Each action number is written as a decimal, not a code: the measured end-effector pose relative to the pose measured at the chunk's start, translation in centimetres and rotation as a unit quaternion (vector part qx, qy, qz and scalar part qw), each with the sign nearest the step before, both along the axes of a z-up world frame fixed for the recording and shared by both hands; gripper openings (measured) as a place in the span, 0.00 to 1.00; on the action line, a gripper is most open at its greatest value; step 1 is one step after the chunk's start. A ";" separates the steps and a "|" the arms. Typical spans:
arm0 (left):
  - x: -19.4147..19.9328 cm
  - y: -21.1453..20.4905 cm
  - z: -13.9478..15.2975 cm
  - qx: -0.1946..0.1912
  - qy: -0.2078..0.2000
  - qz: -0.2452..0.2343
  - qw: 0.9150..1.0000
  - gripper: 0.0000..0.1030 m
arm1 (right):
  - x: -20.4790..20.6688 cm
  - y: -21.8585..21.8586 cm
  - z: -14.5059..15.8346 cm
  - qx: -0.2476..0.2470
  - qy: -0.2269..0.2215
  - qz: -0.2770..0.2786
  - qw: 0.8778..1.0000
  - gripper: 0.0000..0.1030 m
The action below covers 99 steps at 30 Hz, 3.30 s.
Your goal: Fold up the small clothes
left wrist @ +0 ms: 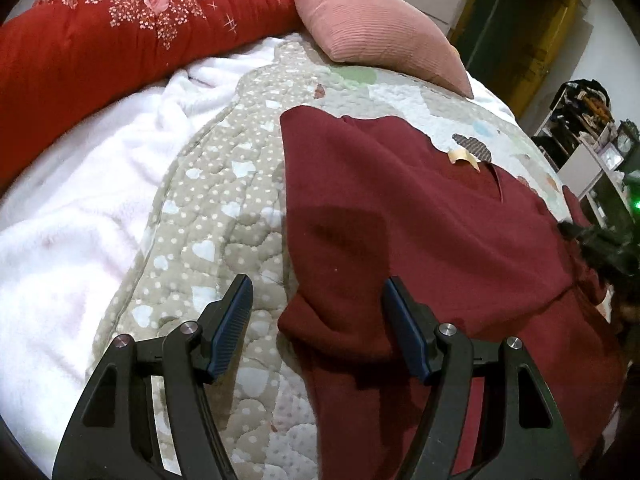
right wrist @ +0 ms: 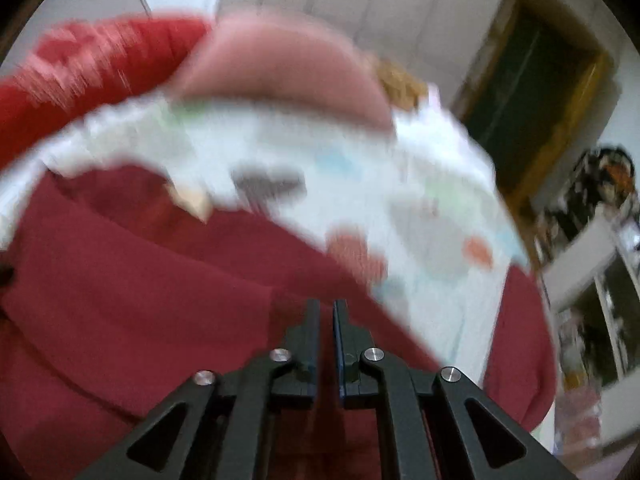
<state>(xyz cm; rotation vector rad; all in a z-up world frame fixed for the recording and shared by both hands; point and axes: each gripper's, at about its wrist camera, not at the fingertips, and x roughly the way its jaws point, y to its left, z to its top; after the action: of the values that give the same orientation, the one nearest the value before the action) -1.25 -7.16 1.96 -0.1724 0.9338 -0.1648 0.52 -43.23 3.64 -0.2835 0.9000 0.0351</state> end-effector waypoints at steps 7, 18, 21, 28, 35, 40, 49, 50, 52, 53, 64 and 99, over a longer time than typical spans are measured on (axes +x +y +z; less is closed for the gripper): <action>0.0 1.1 0.3 -0.006 -0.020 0.027 0.999 0.66 | -0.1 3.4 4.0 0.143 -0.003 0.083 0.986 0.41; 1.0 1.4 -0.1 -0.003 -0.016 0.029 0.999 0.66 | 3.9 17.9 -0.7 0.057 0.058 0.202 0.976 0.25; 1.1 1.7 -0.4 -0.013 -0.017 0.029 0.999 0.66 | 4.0 17.7 -0.8 0.070 0.049 0.209 0.974 0.12; 1.3 1.3 -0.3 0.001 -0.017 0.032 0.999 0.67 | 5.5 17.5 -2.0 0.033 0.027 0.169 0.985 0.04; 0.5 1.0 1.5 0.022 -0.045 0.038 0.998 0.67 | 1.1 13.6 1.7 0.106 0.035 0.142 0.983 0.08; 0.4 -1.1 2.8 0.020 -0.060 0.013 0.998 0.67 | -2.5 10.2 1.4 0.106 0.049 0.101 0.988 0.37; 1.0 -5.5 0.8 0.065 -0.026 -0.031 0.997 0.70 | -4.5 3.9 -1.3 0.141 0.063 0.020 0.988 0.37; 1.0 -5.6 0.6 0.067 -0.028 -0.032 0.997 0.71 | -4.9 3.5 -0.9 0.140 0.061 0.025 0.988 0.37; 0.9 -5.8 0.4 0.071 -0.031 -0.032 0.996 0.73 | -5.0 2.3 -0.1 0.129 0.056 0.017 0.990 0.37; 0.8 -5.9 0.3 0.074 -0.034 -0.033 0.996 0.74 | -4.6 1.4 0.2 0.117 0.051 0.002 0.992 0.39; 0.9 -6.1 -0.4 0.068 -0.035 -0.035 0.996 0.79 | 4.1 -14.6 0.2 0.008 0.024 -0.222 0.975 0.44; 0.3 -6.0 1.1 0.070 -0.044 -0.024 0.996 0.84 | -0.1 -20.2 4.3 0.249 -0.065 -0.149 0.955 0.08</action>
<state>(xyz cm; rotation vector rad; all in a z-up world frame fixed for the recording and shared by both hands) -0.98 -13.20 3.09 -0.0127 0.8583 -0.1506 0.40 -63.45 7.96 0.3191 0.7665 -0.0359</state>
